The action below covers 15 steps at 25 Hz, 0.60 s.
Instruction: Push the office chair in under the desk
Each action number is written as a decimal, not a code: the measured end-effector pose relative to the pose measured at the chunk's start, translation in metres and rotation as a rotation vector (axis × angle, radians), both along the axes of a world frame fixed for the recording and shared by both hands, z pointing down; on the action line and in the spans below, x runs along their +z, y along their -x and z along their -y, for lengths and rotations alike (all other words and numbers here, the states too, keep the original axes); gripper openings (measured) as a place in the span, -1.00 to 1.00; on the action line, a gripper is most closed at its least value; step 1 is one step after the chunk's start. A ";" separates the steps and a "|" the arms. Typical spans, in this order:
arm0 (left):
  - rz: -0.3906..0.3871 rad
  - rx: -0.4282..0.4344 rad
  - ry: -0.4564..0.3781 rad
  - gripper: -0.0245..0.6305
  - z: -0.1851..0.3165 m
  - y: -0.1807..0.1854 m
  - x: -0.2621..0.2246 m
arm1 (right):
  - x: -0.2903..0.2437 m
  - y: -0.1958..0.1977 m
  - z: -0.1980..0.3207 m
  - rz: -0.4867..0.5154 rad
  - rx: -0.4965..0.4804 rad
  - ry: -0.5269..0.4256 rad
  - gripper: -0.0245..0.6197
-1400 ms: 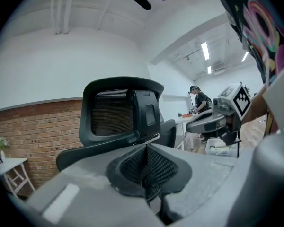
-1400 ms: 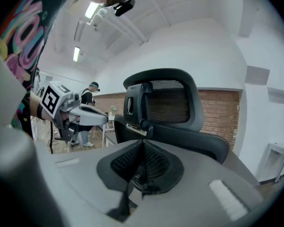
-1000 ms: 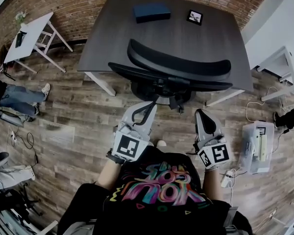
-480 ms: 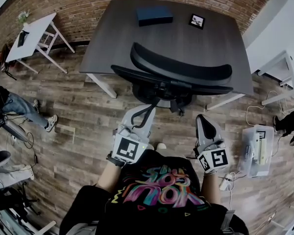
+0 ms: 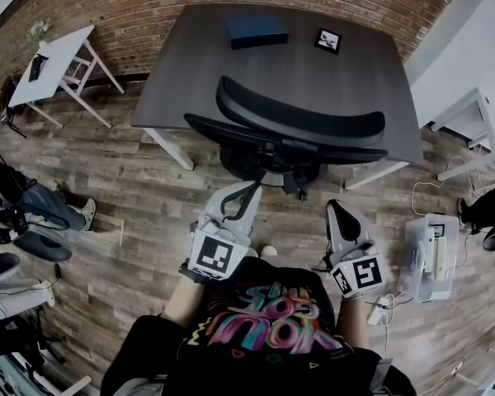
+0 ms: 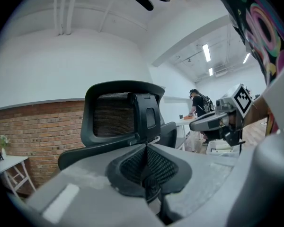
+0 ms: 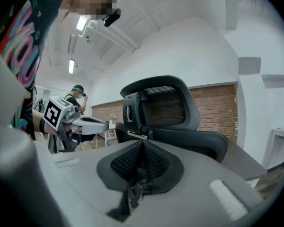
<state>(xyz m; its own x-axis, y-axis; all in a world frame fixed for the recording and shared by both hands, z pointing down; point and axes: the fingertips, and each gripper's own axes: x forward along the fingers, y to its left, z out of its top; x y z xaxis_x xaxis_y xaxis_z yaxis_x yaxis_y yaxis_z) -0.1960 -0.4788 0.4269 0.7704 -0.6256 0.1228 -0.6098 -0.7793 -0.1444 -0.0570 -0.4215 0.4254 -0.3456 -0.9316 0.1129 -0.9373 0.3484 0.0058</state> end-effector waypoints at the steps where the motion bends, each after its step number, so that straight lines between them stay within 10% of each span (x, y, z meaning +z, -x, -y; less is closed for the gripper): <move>1: 0.003 0.000 -0.001 -0.92 0.000 0.000 0.000 | 0.001 0.000 0.000 -0.001 -0.001 0.001 -0.92; 15: 0.019 0.002 0.014 -0.92 0.000 0.004 0.006 | 0.004 -0.002 -0.002 -0.003 0.000 0.015 -0.92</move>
<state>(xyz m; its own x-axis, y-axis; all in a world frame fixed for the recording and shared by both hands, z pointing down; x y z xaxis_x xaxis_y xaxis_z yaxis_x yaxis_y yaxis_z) -0.2000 -0.4787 0.4331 0.7693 -0.6219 0.1462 -0.6052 -0.7828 -0.1449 -0.0551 -0.4198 0.4293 -0.3455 -0.9297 0.1275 -0.9372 0.3488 0.0038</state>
